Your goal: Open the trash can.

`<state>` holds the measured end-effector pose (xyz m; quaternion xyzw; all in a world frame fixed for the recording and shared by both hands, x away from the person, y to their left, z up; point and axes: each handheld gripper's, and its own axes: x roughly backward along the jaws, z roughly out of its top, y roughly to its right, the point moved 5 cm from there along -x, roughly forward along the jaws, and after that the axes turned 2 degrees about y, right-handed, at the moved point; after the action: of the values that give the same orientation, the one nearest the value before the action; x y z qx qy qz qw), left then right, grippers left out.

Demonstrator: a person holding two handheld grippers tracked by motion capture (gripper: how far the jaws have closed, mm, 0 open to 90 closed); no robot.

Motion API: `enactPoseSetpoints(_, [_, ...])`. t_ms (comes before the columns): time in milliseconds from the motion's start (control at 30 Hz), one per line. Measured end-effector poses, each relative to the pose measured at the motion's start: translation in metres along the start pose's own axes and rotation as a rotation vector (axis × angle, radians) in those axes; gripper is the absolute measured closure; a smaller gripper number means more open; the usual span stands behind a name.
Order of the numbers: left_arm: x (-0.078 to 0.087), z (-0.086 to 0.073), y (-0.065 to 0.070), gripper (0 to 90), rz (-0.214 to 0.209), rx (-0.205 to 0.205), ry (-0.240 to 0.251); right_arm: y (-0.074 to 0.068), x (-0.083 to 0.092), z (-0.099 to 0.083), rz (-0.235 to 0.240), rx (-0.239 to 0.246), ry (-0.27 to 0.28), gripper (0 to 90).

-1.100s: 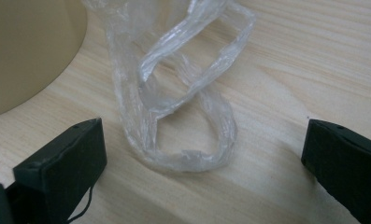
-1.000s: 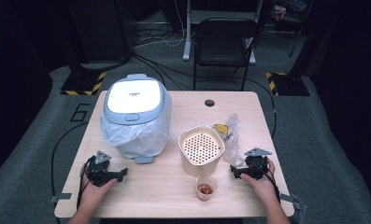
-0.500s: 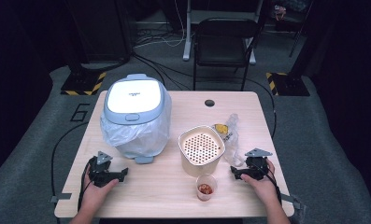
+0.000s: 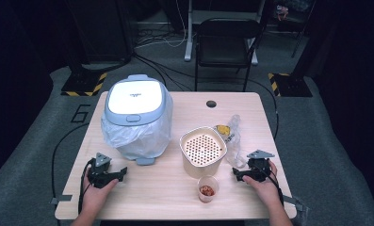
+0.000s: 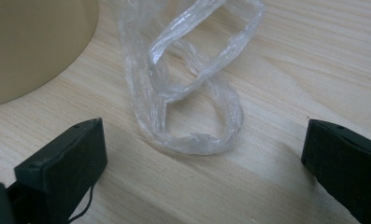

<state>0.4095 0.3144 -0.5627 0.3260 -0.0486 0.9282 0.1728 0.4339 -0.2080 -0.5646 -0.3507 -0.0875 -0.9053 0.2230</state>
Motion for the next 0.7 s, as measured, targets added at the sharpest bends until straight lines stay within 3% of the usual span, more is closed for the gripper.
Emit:
enactPoseSetpoints(67, [0.004, 0.0, 0.0, 36.7, -0.025, 0.015, 0.004, 0.0, 0.0, 0.0, 0.0, -0.001, 0.0, 0.0])
enactPoseSetpoints(133, [0.007, 0.001, 0.003, 42.3, -0.031, 0.043, -0.006, 0.0, 0.0, 0.0, 0.0, 0.003, 0.001, 0.0])
enactPoseSetpoints(200, [0.009, 0.002, 0.004, 49.2, -0.032, 0.032, -0.009, 0.0, 0.0, 0.0, 0.003, 0.003, 0.001, 0.0])
enactPoseSetpoints(333, [0.019, 0.012, 0.019, 65.3, -0.028, -0.034, 0.027, 0.0, 0.0, 0.0, 0.0, 0.0, 0.0, 0.0])
enactPoseSetpoints(467, [0.026, 0.018, 0.033, 83.4, -0.048, -0.057, 0.038, 0.0, 0.0, 0.0, 0.0, -0.001, 0.0, 0.0])
enactPoseSetpoints(500, [0.028, 0.019, 0.035, 87.3, -0.056, -0.088, 0.02, 0.0, 0.0, 0.0, 0.0, 0.003, 0.001, 0.0])
enactPoseSetpoints(533, [0.028, 0.019, 0.035, 90.0, -0.056, -0.088, 0.02, 0.0, 0.0, 0.0, 0.0, 0.002, 0.001, 0.0])
enactPoseSetpoints(567, [0.028, 0.021, 0.039, 90.0, -0.06, -0.139, 0.004, 0.0, 0.0, 0.0, 0.0, 0.004, 0.001, 0.0])
enactPoseSetpoints(700, [0.027, 0.026, 0.055, 90.0, -0.059, -0.254, -0.017, 0.0, 0.0, 0.0, 0.0, 0.001, 0.0, 0.0])
